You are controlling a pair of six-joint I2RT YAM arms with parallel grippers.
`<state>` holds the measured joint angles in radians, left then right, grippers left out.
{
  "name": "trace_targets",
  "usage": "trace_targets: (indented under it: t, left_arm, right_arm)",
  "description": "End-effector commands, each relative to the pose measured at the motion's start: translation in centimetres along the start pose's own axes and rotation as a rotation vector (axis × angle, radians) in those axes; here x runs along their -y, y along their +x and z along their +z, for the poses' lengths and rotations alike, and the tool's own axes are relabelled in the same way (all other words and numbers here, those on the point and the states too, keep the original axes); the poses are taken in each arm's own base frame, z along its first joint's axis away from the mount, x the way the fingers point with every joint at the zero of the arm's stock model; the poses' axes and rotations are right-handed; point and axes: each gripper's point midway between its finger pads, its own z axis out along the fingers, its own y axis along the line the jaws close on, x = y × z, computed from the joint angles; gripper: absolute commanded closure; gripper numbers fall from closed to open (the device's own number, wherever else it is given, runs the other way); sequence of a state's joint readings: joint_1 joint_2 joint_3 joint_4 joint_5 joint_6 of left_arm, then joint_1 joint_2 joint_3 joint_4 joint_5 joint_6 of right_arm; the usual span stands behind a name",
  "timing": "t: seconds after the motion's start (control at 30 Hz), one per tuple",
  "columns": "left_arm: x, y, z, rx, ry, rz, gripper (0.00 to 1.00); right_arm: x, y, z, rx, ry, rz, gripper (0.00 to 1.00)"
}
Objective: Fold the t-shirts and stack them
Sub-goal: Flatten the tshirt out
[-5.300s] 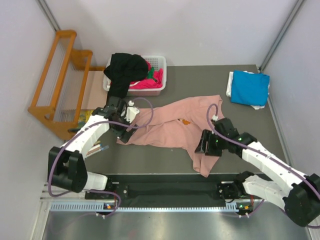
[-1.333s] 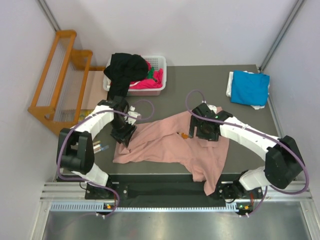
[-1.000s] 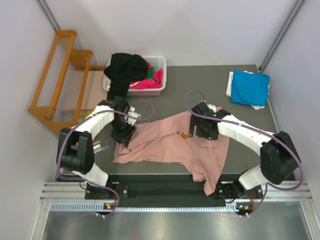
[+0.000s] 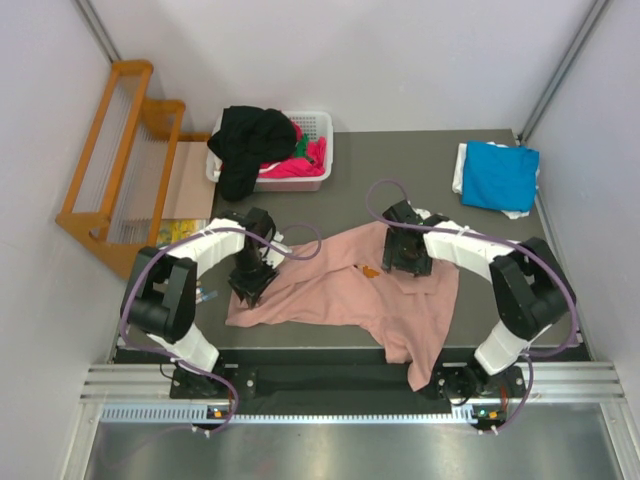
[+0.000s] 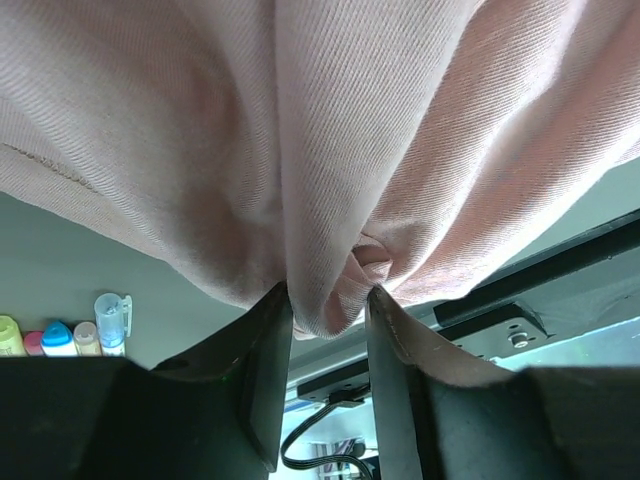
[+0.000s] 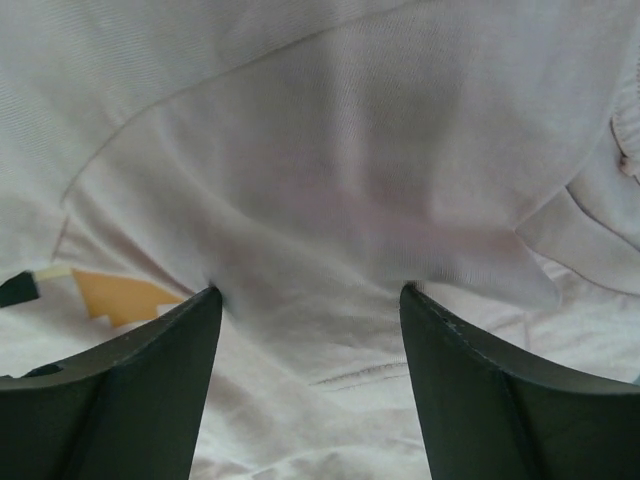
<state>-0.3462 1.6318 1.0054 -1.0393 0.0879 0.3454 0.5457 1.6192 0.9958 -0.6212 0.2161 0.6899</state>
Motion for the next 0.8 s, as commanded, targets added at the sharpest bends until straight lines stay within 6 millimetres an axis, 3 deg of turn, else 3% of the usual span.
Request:
trace_targets:
  t: [0.0, 0.07, 0.1, 0.2, 0.23, 0.27, 0.33, 0.53, 0.77]
  left_arm:
    - [-0.5, -0.7, -1.0, 0.051, -0.040, 0.000, 0.61]
    - [-0.7, -0.7, -1.2, 0.057, -0.050, 0.002, 0.63]
    - [-0.8, -0.8, -1.4, 0.062, -0.057, 0.004, 0.64]
    - [-1.2, -1.1, -1.9, 0.074, -0.079, 0.003, 0.72]
    - [-1.4, -1.3, -2.2, 0.081, -0.090, 0.002, 0.76]
    - [-1.4, -1.6, -2.4, 0.090, -0.094, 0.001, 0.79]
    - [-1.7, -2.4, -3.4, 0.121, -0.111, -0.005, 0.99]
    - [-3.2, -4.3, -6.1, 0.183, -0.187, -0.016, 1.00]
    - [-3.6, -4.9, -6.6, 0.198, -0.211, -0.022, 1.00]
  right_arm:
    - [0.4, -0.7, 1.9, 0.017, 0.023, 0.002, 0.37]
    - [0.5, -0.7, 2.0, 0.016, 0.023, 0.002, 0.47]
    - [0.5, -0.6, 2.1, 0.016, 0.023, 0.002, 0.65]
    - [0.4, -1.3, 1.7, 0.033, 0.015, 0.012, 0.95]
    - [0.5, -1.4, 1.5, 0.034, 0.017, 0.015, 1.00]
    - [0.5, -1.8, 1.3, 0.045, 0.017, 0.015, 1.00]
    - [0.2, -2.9, 0.1, 0.082, 0.002, 0.026, 1.00]
    - [-0.2, -5.4, -3.4, 0.162, -0.029, 0.026, 1.00]
    - [0.5, -6.0, -5.0, 0.196, -0.025, 0.019, 0.98]
